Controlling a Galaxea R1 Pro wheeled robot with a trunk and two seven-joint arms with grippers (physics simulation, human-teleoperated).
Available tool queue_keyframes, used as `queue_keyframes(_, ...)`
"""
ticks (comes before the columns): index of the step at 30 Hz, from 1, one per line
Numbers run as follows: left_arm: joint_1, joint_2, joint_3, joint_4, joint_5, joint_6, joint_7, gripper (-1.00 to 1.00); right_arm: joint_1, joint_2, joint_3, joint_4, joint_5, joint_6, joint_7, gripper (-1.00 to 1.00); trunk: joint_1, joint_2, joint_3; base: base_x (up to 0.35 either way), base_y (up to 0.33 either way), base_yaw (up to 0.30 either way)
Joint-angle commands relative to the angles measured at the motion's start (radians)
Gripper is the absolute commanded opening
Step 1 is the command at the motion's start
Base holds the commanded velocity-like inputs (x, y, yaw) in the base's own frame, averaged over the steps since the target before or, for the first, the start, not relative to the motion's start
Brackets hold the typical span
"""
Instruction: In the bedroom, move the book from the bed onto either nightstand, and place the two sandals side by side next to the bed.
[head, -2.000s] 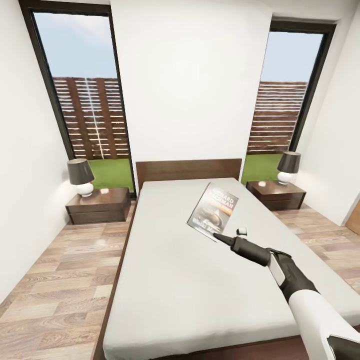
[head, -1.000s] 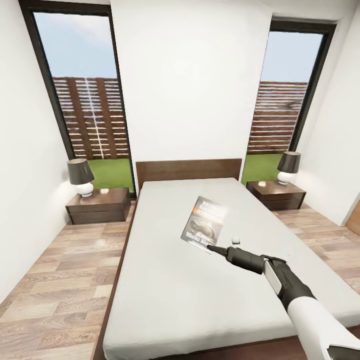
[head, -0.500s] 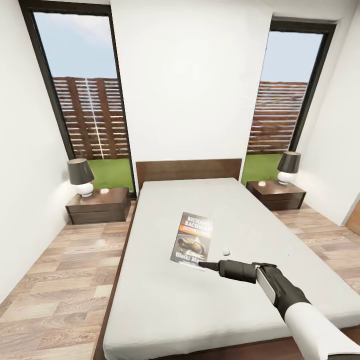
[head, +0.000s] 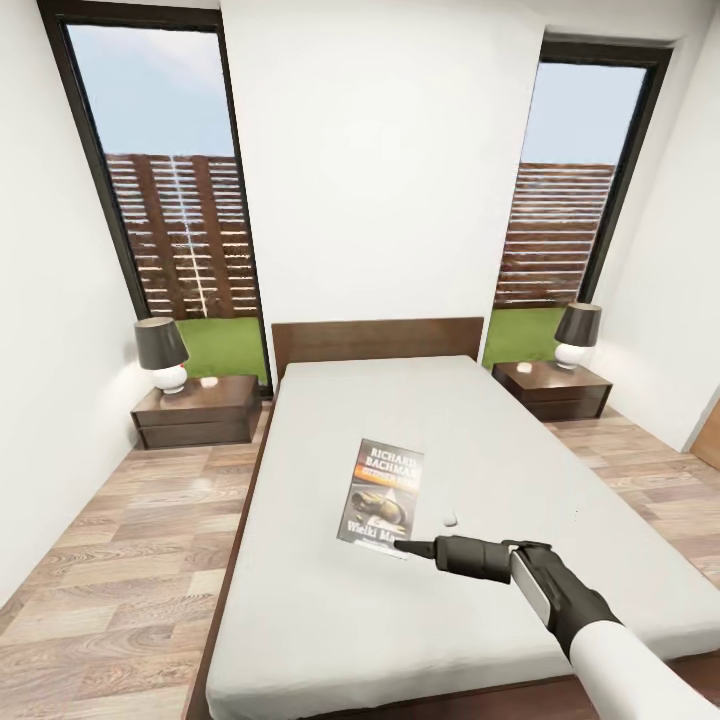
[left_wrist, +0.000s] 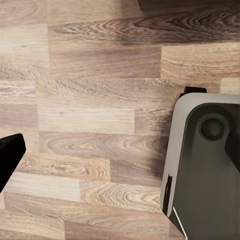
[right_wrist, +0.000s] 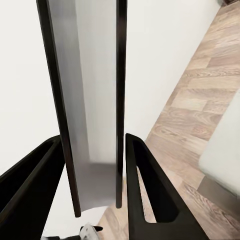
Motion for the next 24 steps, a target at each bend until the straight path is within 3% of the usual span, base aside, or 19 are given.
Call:
queue_keyframes(1, 0.000, 0.000, -0.001, 0.001, 0.008, -0.004, 0.000, 1.00, 0.005, 0.000, 0.004, -0.001, -0.012, 0.009, -0.002, -1.00, 0.001, -0.002, -0.002, 0.000, 0.000, 0.000)
queue_keyframes(24, 0.004, 0.000, -0.001, 0.001, 0.008, -0.004, 0.000, 1.00, 0.047, 0.000, -0.002, -0.001, -0.018, 0.000, 0.001, -1.00, 0.001, -0.002, -0.002, 0.000, 0.000, 0.000)
